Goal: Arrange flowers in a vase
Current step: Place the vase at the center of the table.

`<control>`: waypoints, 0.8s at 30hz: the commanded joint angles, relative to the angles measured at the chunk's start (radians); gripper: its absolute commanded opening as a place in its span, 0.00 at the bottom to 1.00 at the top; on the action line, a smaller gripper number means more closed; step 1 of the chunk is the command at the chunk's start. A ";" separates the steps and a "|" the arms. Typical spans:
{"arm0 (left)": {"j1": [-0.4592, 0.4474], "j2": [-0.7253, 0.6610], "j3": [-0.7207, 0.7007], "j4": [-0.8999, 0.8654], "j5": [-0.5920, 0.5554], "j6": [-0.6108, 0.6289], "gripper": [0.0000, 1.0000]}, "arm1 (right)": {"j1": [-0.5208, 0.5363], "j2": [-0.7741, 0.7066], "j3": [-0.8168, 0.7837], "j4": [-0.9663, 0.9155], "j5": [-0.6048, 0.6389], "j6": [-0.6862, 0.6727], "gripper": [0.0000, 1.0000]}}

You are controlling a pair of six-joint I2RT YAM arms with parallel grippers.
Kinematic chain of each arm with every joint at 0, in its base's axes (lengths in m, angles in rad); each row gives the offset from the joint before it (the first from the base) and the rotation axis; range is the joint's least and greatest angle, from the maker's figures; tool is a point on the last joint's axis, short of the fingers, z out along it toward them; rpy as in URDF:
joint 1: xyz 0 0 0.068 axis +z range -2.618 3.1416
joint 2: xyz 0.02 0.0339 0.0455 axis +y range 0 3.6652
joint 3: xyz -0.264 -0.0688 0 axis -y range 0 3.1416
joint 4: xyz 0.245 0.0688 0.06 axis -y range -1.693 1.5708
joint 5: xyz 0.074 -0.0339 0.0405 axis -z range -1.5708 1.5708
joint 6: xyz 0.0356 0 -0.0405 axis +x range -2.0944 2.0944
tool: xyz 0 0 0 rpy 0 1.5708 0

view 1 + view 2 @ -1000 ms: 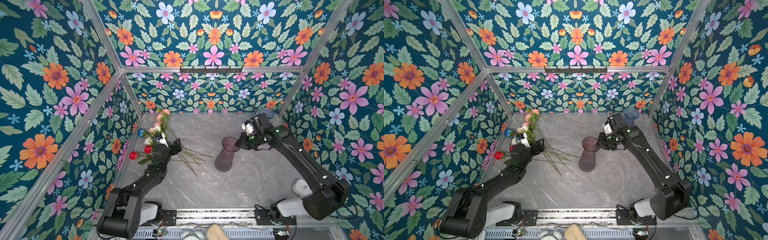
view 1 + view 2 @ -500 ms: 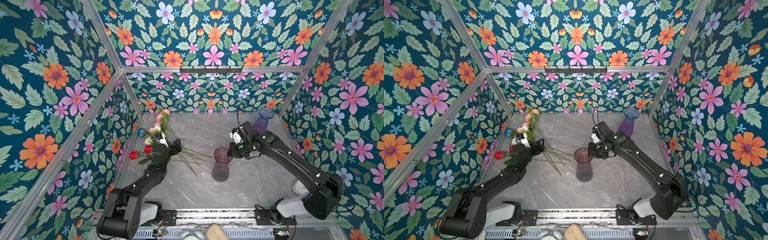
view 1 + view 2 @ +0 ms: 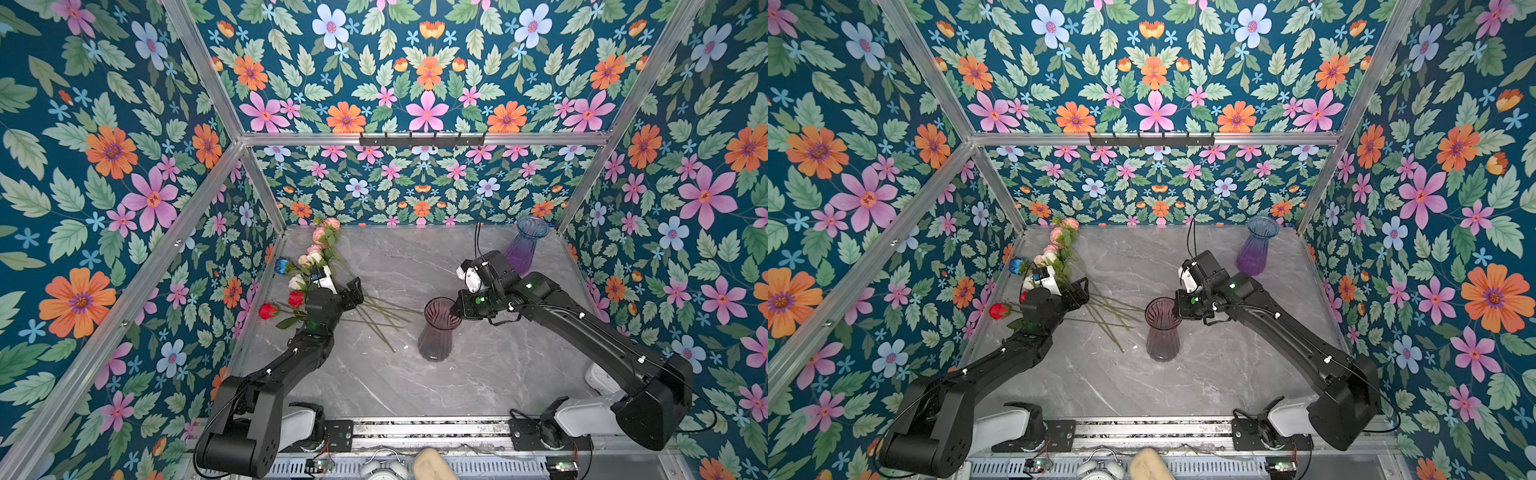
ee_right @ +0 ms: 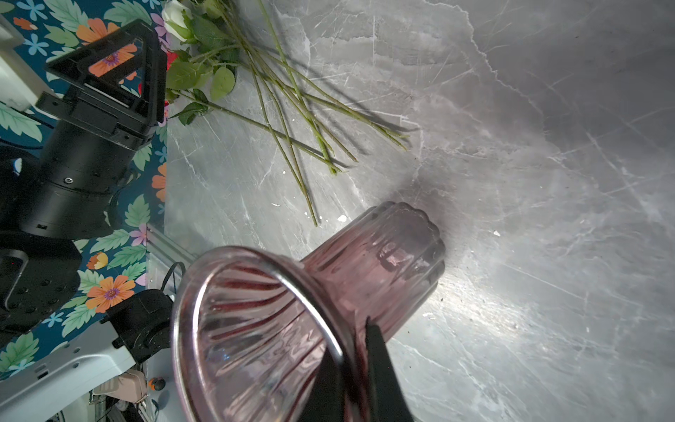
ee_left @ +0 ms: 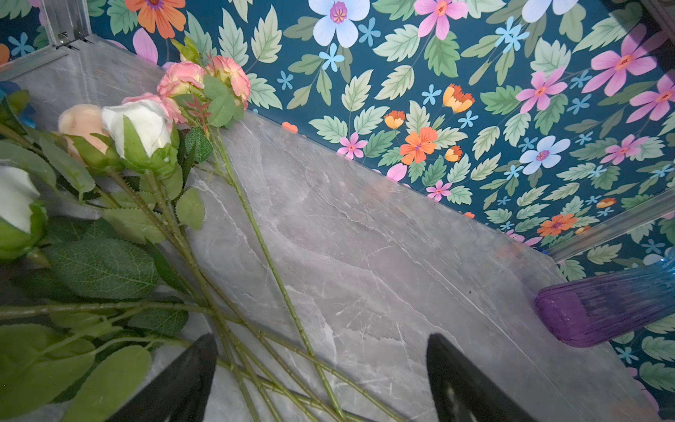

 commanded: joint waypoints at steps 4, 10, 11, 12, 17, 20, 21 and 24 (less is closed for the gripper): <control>0.001 0.001 0.002 0.010 -0.009 0.010 0.92 | 0.006 -0.014 0.013 0.025 0.000 0.005 0.37; 0.000 0.001 0.008 0.007 -0.006 0.010 0.92 | 0.007 -0.037 0.038 0.008 0.004 0.003 0.62; 0.000 0.002 0.008 0.005 -0.006 0.008 0.94 | 0.007 -0.041 0.052 -0.006 0.010 -0.003 0.65; 0.000 0.002 0.009 0.004 -0.007 0.003 1.00 | 0.005 -0.048 0.075 -0.028 0.020 -0.011 0.68; 0.006 0.010 0.013 -0.008 -0.019 -0.014 1.00 | 0.000 -0.111 0.181 -0.140 0.146 -0.089 0.69; 0.012 0.001 0.025 -0.027 -0.015 0.001 0.89 | -0.047 -0.196 0.133 -0.107 0.183 -0.087 0.64; 0.013 0.001 0.026 -0.031 -0.019 0.007 0.89 | -0.084 -0.246 0.087 -0.070 0.162 -0.068 0.63; 0.064 0.019 0.060 -0.088 0.014 -0.024 0.85 | -0.232 -0.372 -0.076 0.046 0.055 -0.004 0.60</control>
